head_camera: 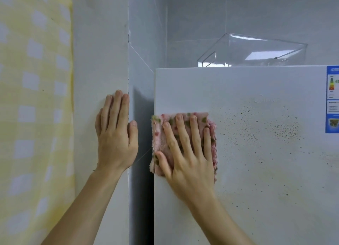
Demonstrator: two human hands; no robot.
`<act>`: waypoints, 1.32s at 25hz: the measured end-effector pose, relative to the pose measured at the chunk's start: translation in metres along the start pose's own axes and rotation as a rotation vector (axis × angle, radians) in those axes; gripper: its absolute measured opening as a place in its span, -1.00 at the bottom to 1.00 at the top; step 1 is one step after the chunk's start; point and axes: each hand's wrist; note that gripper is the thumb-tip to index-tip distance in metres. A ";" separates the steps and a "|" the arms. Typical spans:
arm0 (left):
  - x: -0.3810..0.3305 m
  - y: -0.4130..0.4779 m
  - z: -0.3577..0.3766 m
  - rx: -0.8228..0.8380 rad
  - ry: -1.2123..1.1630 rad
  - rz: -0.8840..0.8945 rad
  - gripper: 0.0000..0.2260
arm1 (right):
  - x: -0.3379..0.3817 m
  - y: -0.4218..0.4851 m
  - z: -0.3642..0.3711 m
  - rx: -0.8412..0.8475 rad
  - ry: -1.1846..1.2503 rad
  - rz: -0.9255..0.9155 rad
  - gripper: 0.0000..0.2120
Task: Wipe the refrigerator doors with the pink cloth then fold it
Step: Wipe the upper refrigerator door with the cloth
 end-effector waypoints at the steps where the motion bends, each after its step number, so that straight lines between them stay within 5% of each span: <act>1: -0.001 0.000 0.000 -0.004 -0.004 -0.005 -0.44 | -0.003 -0.001 0.000 -0.005 -0.008 -0.014 -0.36; 10: -0.004 0.000 -0.002 -0.008 -0.013 -0.014 -0.43 | 0.012 0.135 0.004 -0.075 0.000 0.071 -0.38; 21: -0.024 -0.016 -0.001 -0.021 -0.051 0.018 -0.46 | -0.044 -0.015 -0.011 0.023 -0.045 0.002 -0.38; 30: -0.045 -0.002 -0.007 0.070 -0.092 -0.011 -0.47 | -0.042 0.134 -0.015 -0.071 -0.057 0.163 -0.41; 33: -0.058 0.000 -0.005 0.067 -0.094 0.031 -0.50 | -0.043 0.118 -0.015 -0.085 -0.057 0.172 -0.42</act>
Point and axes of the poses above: each hand's wrist, its own y-axis towards the middle knuckle, its own z-axis out of the palm, x = y × z, and after that the axes turned 13 degrees about z, right-handed
